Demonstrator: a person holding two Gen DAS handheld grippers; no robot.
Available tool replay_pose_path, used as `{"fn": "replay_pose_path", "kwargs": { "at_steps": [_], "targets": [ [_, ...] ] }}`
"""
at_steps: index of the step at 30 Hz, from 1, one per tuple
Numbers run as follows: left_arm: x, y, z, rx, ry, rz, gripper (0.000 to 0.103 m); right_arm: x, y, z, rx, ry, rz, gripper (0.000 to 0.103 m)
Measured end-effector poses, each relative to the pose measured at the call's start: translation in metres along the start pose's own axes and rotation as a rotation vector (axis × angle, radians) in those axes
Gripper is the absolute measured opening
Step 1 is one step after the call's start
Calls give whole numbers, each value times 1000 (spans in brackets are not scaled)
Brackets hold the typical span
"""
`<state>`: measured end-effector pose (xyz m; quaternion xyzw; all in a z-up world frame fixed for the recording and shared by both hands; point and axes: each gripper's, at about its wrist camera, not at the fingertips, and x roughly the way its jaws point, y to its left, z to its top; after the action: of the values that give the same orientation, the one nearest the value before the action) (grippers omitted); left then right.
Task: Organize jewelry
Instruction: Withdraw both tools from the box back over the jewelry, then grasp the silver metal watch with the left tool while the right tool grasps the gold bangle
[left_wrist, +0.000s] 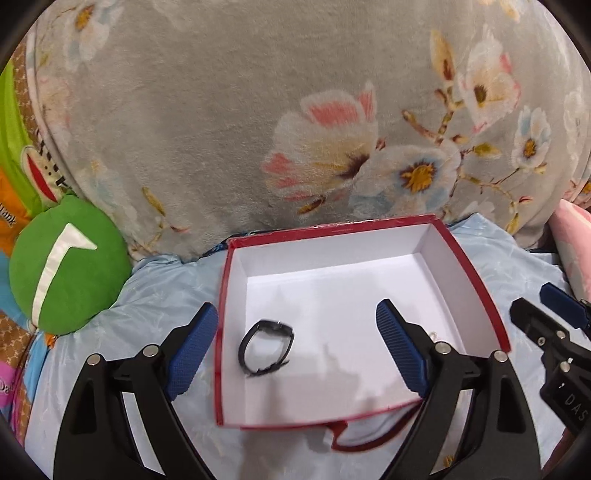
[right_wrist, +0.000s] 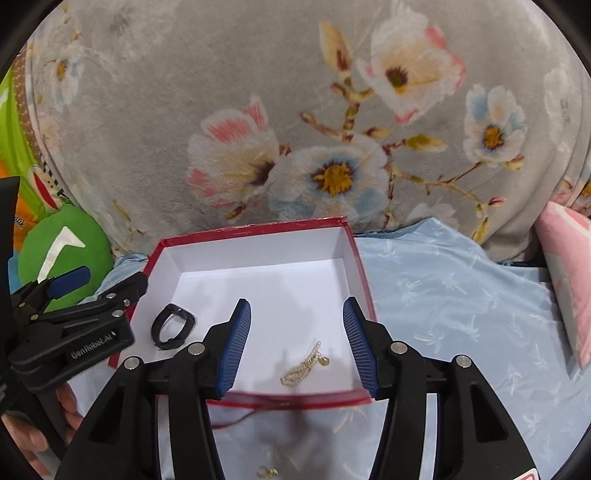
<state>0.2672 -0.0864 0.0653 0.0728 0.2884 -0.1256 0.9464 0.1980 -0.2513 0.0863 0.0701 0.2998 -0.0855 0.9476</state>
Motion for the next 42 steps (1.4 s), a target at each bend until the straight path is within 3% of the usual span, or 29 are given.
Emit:
{"fn": "replay_pose_path", "kwargs": {
  "at_steps": [6,13,20,24,30,42],
  "targets": [
    [-55,32,-34,-57,36,-5,86,-60,-11,-34,-22,-14,-14,58],
    [-84,72,-108,-150,155,9,86,-98,-28,-93,6,62,-11,58],
    [-94,77,-181,-178,284,8,86,-115,-37,-151,19,156,-27,58],
    [-92,67,-211,-198,355,-33,86,-113,-36,-178,17,216,-27,58],
    [-87,45,-227,-176,407,-84,86,-105,-27,-200,11,270,-5,58],
    [-62,25,-215,-195,435,-154,86,-90,-21,-214,10,321,1,58]
  ]
}}
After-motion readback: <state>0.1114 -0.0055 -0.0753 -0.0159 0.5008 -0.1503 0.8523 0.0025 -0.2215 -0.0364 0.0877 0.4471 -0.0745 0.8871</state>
